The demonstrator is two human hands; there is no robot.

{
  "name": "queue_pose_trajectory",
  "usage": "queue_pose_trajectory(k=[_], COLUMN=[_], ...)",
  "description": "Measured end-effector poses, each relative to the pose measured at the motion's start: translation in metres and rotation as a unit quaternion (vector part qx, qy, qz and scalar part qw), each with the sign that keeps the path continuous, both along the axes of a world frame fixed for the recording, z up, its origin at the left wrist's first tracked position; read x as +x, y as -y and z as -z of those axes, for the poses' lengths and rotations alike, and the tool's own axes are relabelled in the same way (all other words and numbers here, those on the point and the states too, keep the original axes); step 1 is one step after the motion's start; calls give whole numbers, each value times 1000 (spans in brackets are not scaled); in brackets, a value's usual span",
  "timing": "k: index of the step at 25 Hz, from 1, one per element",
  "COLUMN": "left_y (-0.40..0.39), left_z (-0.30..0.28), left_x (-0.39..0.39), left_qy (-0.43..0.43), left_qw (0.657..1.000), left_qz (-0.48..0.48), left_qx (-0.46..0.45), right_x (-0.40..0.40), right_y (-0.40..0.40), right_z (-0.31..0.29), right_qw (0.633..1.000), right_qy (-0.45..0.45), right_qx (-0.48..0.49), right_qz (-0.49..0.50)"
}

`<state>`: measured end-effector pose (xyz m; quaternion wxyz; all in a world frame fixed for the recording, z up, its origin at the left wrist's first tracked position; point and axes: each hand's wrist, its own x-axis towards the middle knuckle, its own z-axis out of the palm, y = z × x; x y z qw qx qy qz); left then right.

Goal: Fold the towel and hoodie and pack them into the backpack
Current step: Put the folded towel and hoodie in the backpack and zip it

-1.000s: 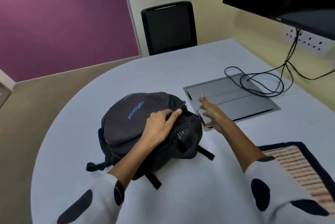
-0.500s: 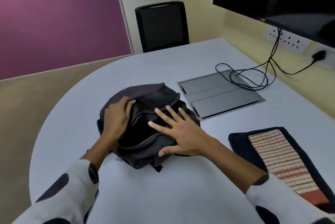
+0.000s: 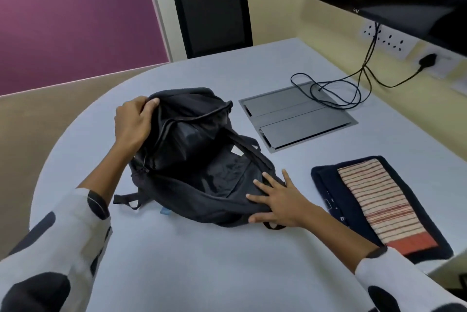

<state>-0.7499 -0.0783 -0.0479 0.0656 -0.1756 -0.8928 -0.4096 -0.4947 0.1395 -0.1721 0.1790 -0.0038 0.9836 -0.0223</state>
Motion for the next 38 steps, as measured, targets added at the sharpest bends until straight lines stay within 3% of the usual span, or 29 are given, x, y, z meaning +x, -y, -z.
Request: queue_pose_trajectory(k=[3,5,7,9,12,15,18,21,23,25,28,30,33,38], left_y=[-6,-6,-4,1,20,48,52,29,15,7,4,6,2,-13], left_z=[8,3,1,2,-2,-11,-6,-3,0,4,9,14,20,25], left_x=[19,19,18,15,-11,-54,-66,-41,-23,-11,-5,-6,-1,18], left_qy=[-2,-3,0,13,31,58,98,79,61,46,50,50,28,22], left_qw=[1000,1000,999,997,993,986,982,989,992,994,992,993,995,993], left_qz=[14,11,8,4,-34,-86,-50,-14,-10,-15,-27,-35,-47,-73], left_qx=[11,25,47,71,108,127,155,126,110,101,111,101,86,85], right_x=[-23,-45,-73,-96,-93,-69,-71,-79,-81,-80,-69,-53,-8,73], right_y=[24,42,54,59,59,51,46,53,60,63,41,4,-66,-133], right_z=[-30,-39,-33,-15,31,62,65,51,32,8,-23,-35,-30,10], right_qw=[987,970,983,999,990,990,988,989,998,995,946,922,923,926], right_qy=[-51,-21,-1,12,98,110,130,137,57,-94,-324,-384,-327,-105], right_qx=[-142,-235,-181,-26,94,90,83,52,9,-31,-16,9,14,53], right_qz=[52,64,36,-26,-41,-23,-11,26,26,-4,-20,47,205,360])
